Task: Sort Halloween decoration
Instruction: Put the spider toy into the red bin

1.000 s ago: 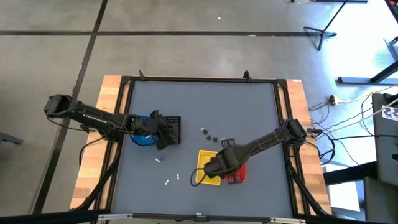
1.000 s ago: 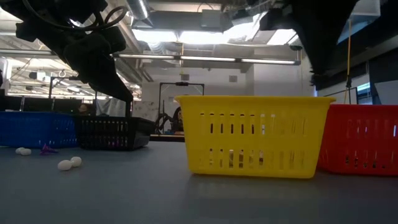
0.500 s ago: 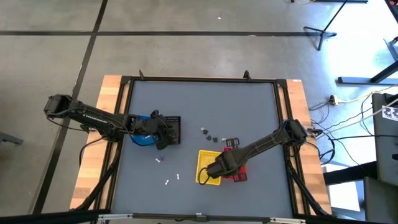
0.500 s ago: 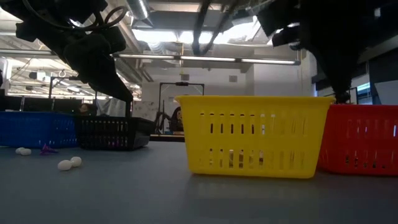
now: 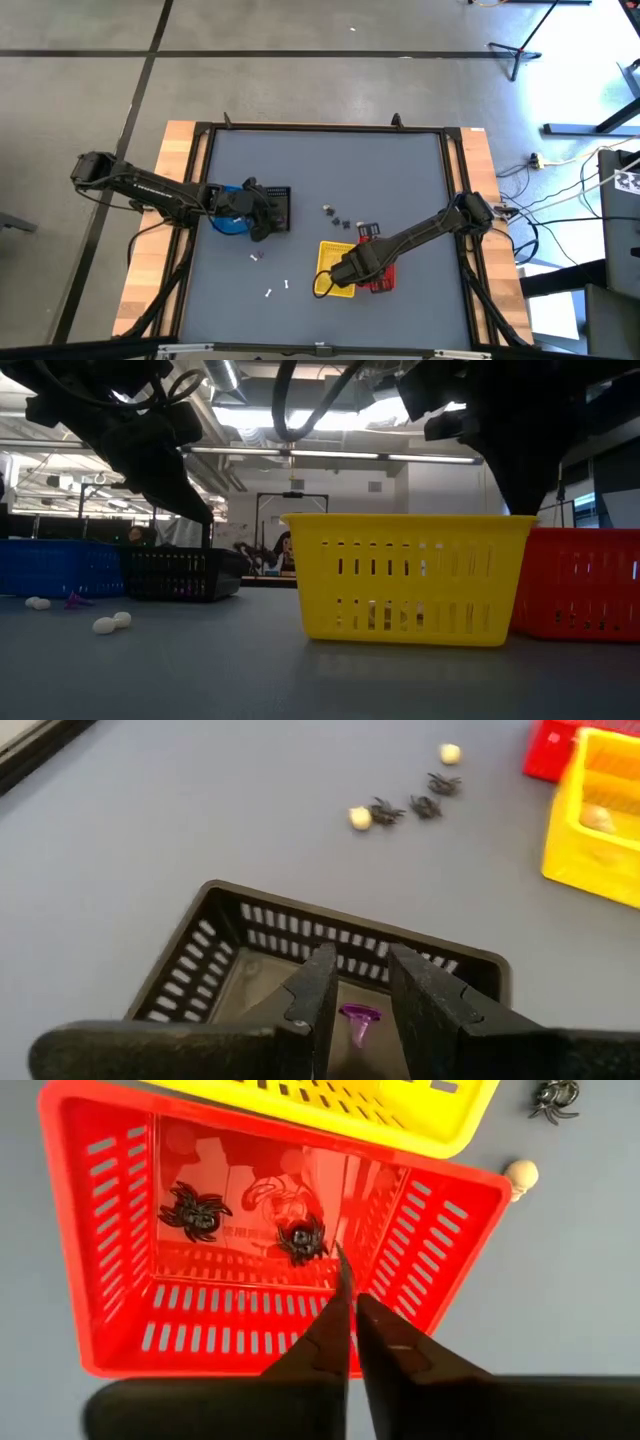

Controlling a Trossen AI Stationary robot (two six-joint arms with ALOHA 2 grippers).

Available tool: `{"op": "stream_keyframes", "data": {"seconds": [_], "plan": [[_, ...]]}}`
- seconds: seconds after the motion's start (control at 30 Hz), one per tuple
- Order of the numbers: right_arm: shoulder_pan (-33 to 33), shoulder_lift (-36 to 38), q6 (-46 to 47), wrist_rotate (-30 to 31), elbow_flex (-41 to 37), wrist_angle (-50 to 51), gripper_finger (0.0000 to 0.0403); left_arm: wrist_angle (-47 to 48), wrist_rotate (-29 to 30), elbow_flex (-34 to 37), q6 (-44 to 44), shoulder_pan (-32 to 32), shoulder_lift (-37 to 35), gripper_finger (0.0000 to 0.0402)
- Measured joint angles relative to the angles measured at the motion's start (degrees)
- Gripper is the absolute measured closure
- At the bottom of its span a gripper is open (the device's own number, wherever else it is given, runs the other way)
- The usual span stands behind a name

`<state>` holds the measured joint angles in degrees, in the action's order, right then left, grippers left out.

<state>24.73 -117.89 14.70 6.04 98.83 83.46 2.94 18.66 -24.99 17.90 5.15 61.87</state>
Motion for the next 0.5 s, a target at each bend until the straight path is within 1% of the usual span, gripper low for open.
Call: {"op": "stream_keyframes", "data": {"seconds": [0.13,0.23,0.3,0.37,0.5], "plan": [[0.0,0.0,0.3,0.0,0.0,0.0,0.0335,0.1,-7.6,-1.3,-1.9,0.6,0.0,0.0316],[0.0,0.0,1.6,0.0,0.0,0.0,0.0303,0.0,-12.2,-3.7,-2.0,2.5,0.0,0.0316],[0.0,0.0,1.6,0.0,0.0,0.0,0.0287,0.0,-13.9,-5.5,-2.0,4.6,0.0,0.0316],[0.0,0.0,1.6,0.0,0.0,0.0,0.0275,-0.2,-14.4,-7.0,-2.1,7.1,0.0,0.0316],[0.0,0.0,1.5,0.0,0.0,0.0,0.0265,-0.2,-15.3,-8.7,-2.0,12.5,0.0,0.0316]]}}
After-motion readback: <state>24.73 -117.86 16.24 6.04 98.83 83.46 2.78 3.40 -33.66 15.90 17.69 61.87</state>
